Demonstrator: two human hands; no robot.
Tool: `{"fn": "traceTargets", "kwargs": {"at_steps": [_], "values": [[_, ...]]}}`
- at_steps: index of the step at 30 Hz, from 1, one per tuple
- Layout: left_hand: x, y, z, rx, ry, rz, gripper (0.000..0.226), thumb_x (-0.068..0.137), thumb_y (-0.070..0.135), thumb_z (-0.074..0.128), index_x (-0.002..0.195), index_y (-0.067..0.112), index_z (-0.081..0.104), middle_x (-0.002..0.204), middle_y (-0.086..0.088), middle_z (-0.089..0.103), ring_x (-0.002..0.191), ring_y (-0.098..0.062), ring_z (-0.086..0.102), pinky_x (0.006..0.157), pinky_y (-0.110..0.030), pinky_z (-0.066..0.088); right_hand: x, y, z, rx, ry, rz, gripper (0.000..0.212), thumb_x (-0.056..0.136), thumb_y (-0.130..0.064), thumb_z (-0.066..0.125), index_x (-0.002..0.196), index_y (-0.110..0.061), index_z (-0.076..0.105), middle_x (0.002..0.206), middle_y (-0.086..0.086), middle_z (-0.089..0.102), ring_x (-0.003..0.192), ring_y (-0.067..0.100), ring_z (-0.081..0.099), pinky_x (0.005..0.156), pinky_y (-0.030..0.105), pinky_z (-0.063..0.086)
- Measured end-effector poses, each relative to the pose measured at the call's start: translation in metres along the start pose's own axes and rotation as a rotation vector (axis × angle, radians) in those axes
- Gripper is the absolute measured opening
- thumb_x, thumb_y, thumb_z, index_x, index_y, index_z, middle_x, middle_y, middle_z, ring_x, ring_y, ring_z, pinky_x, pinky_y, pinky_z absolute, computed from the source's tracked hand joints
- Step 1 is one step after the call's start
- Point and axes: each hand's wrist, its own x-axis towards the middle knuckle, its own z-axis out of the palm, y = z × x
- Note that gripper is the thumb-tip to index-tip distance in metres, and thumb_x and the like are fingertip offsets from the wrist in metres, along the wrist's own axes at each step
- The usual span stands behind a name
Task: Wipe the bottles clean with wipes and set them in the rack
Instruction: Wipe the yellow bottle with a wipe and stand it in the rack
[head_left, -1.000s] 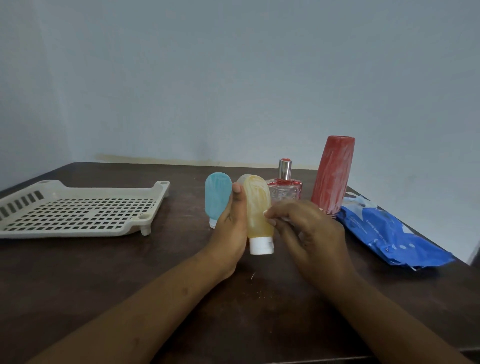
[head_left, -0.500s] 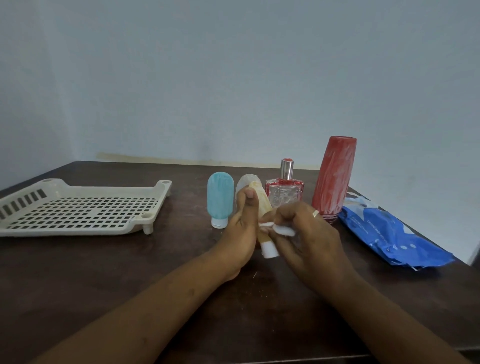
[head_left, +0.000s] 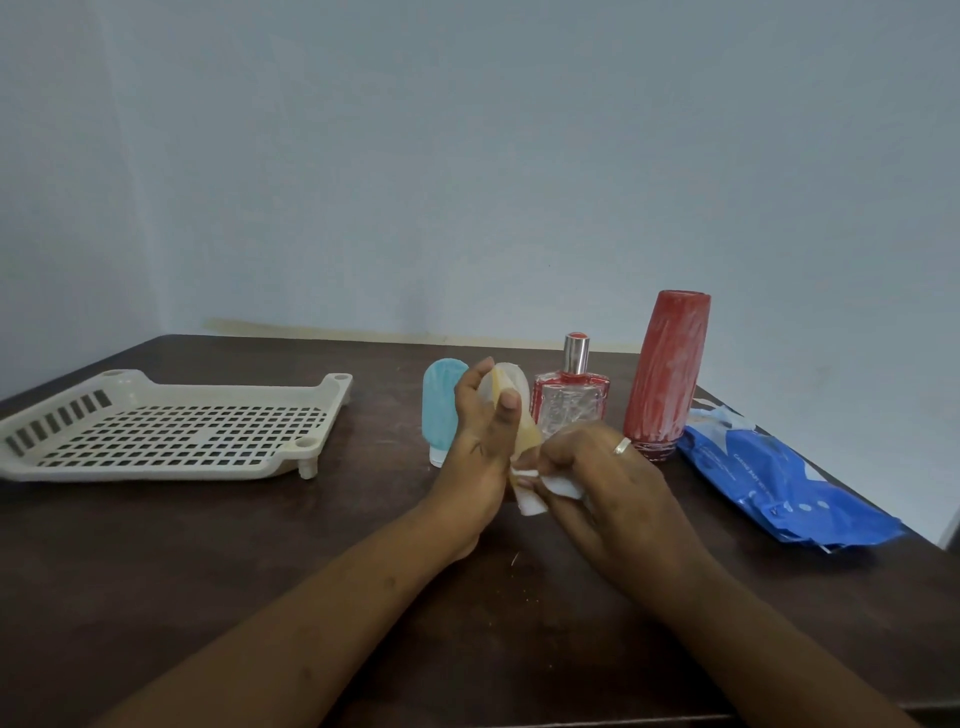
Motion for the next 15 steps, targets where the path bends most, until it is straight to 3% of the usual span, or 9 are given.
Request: {"fn": "traceTargets", "kwargs": {"at_steps": [3,7,11,13,15], "values": [[-0.0003,-0.0012,0.0006,0.021,-0.036,0.024,0.073,0.063,0.08,0.028,0.129,0.047,0.027,0.115,0.019,0.048,0.093,0.011,0.057,0.069,-0.009,0.05,-0.0007,0.0012,0.0016,-0.013,0.033,0.042,0.015,0.086,-0.03,0.051,0.099,-0.028,0.045,0.095,-0.014,0.049,0.086,-0.006,0.041,0.075,0.004,0.036],[-0.0023,-0.0018,0.0039,0.009,-0.044,-0.055,0.026,0.092,0.05,0.021,0.11,0.043,0.039,0.1,0.017,0.051,0.087,0.005,0.053,0.062,-0.001,0.045,-0.0018,0.0005,0.0028,0.026,0.073,0.095,0.014,0.086,-0.031,0.052,0.098,-0.03,0.043,0.094,-0.017,0.046,0.085,-0.003,0.045,0.074,0.004,0.037],[-0.0038,-0.0047,0.0074,0.004,-0.054,-0.096,0.041,0.091,0.054,0.016,0.124,0.038,0.035,0.099,0.013,0.055,0.084,0.004,0.053,0.058,-0.001,0.044,0.001,0.002,0.0032,0.063,0.154,0.174,0.014,0.086,-0.033,0.052,0.097,-0.03,0.044,0.089,-0.017,0.049,0.083,-0.002,0.048,0.072,0.004,0.038],[-0.0045,-0.0042,0.0078,-0.003,-0.026,-0.109,0.04,0.094,0.051,0.014,0.12,0.033,0.037,0.092,0.015,0.052,0.081,0.004,0.052,0.056,0.0,0.043,0.0025,0.0031,0.0033,0.048,0.159,0.152,0.013,0.087,-0.03,0.053,0.1,-0.028,0.051,0.091,-0.016,0.055,0.087,-0.001,0.05,0.075,0.009,0.04],[-0.0018,-0.0069,0.0088,0.01,-0.035,-0.107,0.05,0.093,0.053,0.013,0.129,0.029,0.038,0.097,0.013,0.054,0.087,0.001,0.053,0.07,-0.006,0.044,0.0032,0.0034,0.0035,0.015,0.146,0.076,0.014,0.088,-0.023,0.055,0.099,-0.02,0.062,0.096,-0.009,0.062,0.092,0.0,0.053,0.08,0.013,0.041]]}}
